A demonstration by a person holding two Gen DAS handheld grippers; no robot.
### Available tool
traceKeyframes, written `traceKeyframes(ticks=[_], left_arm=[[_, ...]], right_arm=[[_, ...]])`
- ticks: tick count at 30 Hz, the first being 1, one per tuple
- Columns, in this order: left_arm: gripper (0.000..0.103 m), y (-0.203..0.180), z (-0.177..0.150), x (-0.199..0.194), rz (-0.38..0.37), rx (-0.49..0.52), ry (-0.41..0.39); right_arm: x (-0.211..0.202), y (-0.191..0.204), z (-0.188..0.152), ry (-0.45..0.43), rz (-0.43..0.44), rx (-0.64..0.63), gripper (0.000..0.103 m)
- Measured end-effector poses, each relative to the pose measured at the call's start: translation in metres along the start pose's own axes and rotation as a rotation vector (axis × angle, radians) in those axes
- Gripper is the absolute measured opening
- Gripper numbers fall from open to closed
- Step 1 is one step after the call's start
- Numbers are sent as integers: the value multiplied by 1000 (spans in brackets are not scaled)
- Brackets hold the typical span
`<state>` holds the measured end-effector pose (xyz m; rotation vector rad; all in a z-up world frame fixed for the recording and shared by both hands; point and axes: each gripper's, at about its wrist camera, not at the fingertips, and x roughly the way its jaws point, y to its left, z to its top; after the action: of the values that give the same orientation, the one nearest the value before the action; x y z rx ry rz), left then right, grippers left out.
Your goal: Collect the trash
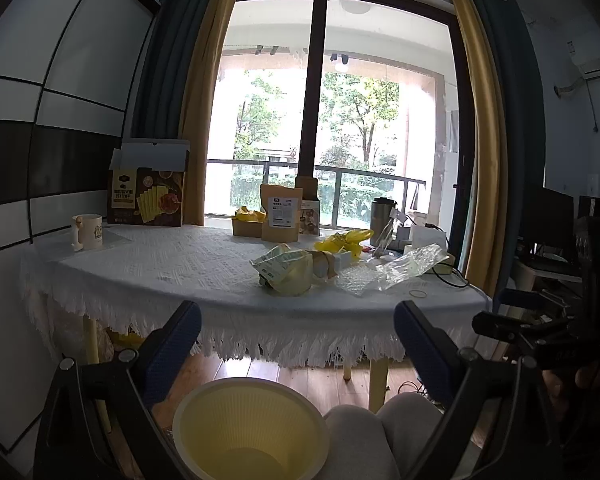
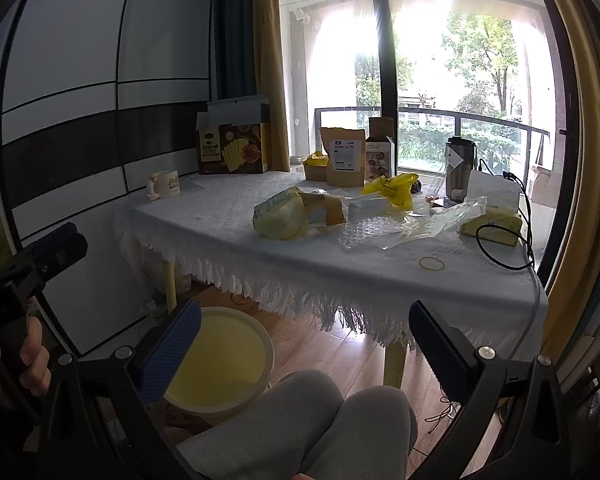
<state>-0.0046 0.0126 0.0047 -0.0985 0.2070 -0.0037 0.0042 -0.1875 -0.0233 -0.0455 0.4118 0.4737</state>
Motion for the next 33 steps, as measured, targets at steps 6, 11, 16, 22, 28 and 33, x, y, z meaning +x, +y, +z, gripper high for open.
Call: traceKeyframes(ticks=[6,11,16,22,28,33], left_arm=[[97,1,1,-1,1,-4,-6],[97,1,0,0,3,-2,-2],[97,1,-2,-1,-2,4,0],[97,1,-2,-1,-3,5,0],[97,1,-2,-1,-5,4,-1],[97,1,-2,-1,-6,6,-2]], right_arm=[[1,1,1,1,6,-10,103],[2,0,1,4,11,-12,103],[2,0,1,5,11,-14,103],[2,1,0,5,12,-18,103],[2,2,0,5,12,-20,103],[2,2,0,6,12,-20,103]])
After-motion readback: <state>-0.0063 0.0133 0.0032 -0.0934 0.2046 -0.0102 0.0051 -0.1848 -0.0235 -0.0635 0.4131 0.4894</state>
